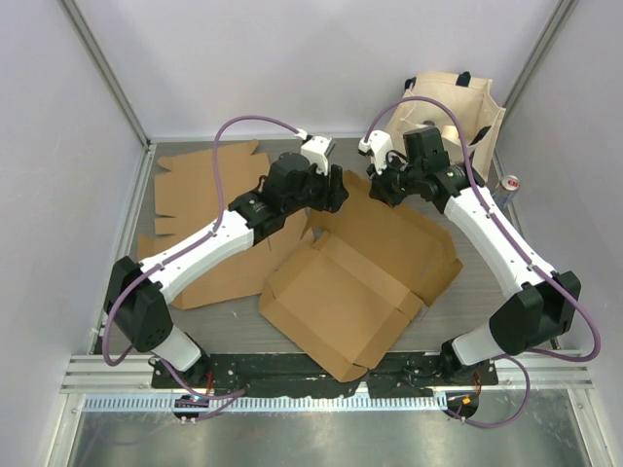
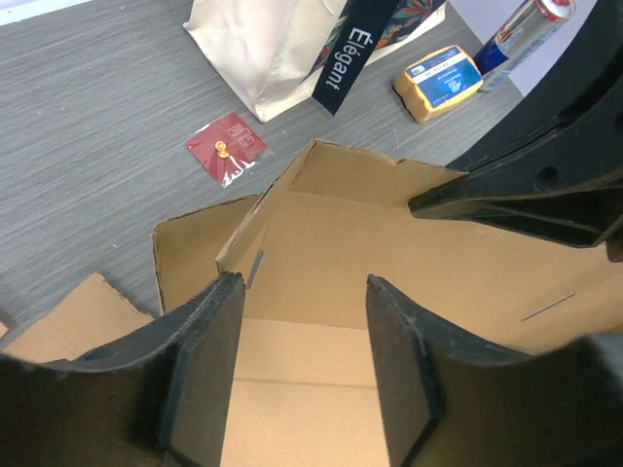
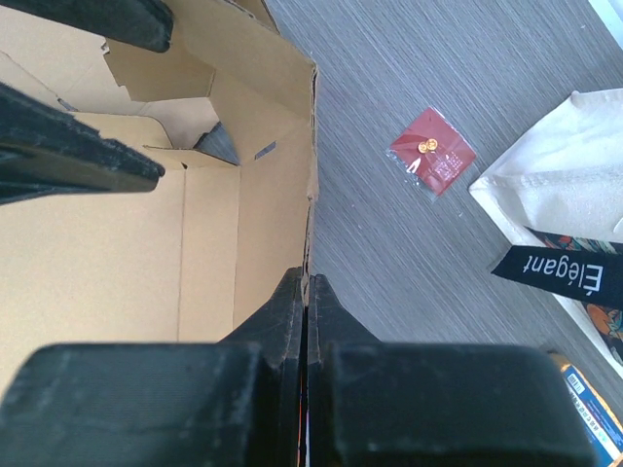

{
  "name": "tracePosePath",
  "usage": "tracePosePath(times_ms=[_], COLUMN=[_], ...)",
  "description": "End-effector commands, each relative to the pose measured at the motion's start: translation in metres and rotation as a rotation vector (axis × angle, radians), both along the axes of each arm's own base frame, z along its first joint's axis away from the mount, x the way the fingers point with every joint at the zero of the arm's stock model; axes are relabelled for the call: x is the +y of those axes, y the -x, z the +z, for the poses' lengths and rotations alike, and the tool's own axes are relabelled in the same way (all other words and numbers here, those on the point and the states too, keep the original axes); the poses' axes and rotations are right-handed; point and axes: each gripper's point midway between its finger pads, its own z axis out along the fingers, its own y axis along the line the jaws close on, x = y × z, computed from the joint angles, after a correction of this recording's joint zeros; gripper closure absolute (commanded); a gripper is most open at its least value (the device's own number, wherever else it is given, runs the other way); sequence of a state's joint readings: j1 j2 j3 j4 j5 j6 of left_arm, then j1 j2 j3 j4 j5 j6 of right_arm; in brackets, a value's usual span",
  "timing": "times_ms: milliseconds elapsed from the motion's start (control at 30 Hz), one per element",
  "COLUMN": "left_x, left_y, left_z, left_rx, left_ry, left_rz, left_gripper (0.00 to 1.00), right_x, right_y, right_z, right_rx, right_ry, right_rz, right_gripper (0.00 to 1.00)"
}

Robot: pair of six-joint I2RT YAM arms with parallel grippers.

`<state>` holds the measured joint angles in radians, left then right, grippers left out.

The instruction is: Fold the paper box

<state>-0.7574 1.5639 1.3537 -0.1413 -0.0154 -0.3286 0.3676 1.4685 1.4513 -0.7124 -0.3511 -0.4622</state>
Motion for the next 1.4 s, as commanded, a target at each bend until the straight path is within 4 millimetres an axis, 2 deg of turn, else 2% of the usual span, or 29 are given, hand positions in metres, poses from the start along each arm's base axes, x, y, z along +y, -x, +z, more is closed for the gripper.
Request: tracePosePath(times_ms=[0,67,133,167,267,467,533,733,833,900,1067,1167,1267,1300,1367], left_x=[0.005,0.007,0.008,0.006,0.003,0.001,-0.002,-0.003,-0.003,-0.005,-0.005,-0.005,-0.006,-0.007,-0.007], left_y=[0.009,0.008,0.003,0.0,-0.004,-0.005,-0.005,-0.015,-0.021,-0.025,-0.03,-0.029,-0.028,-0.028,-0.029], left_z=[0.059,0.069,0.059,0.066,0.059,0.063,0.066,0.043,0.038,0.028,0.022,0.014,0.014,0.013,0.013], left_rx=[-0.092,-0.105,-0.091,-0.103,-0.07,-0.082,-0.084,-0.057,-0.069,-0.058,-0.063,-0.056,-0.063,-0.067,-0.072], left_ry=[0.075,0.079,0.035,0.025,-0.01,0.004,0.002,-0.077,-0.099,-0.131,-0.175,-0.187,-0.194,-0.2,-0.204], left_rz=[-0.017,-0.003,0.002,-0.003,-0.005,-0.005,-0.017,-0.005,0.006,-0.001,-0.005,-0.014,-0.03,-0.037,-0.041], left_gripper=[0.4,0.34,0.34,0.34,0.35,0.38,0.42,0.53,0.54,0.55,0.6,0.68,0.82,0.9,0.96], right_x=[0.005,0.007,0.008,0.008,0.009,0.01,0.011,0.016,0.019,0.019,0.021,0.022,0.025,0.026,0.027], right_y=[0.0,0.001,0.001,0.0,0.001,0.004,0.005,0.006,0.008,0.009,0.009,0.009,0.01,0.011,0.01], right_z=[0.029,0.031,0.031,0.03,0.029,0.035,0.037,0.038,0.037,0.038,0.037,0.038,0.04,0.04,0.042], right_rx=[-0.085,-0.086,-0.088,-0.085,-0.078,-0.088,-0.092,-0.085,-0.084,-0.085,-0.084,-0.087,-0.087,-0.087,-0.092], right_ry=[-0.031,-0.038,-0.042,-0.044,-0.046,-0.056,-0.063,-0.077,-0.077,-0.079,-0.08,-0.081,-0.085,-0.085,-0.088], right_rz=[0.036,0.041,0.047,0.044,0.046,0.052,0.057,0.071,0.082,0.087,0.093,0.097,0.101,0.1,0.089], right_gripper=[0.99,0.99,0.99,0.99,0.99,0.99,0.99,0.99,0.99,0.99,0.99,0.99,0.99,0.99,0.99])
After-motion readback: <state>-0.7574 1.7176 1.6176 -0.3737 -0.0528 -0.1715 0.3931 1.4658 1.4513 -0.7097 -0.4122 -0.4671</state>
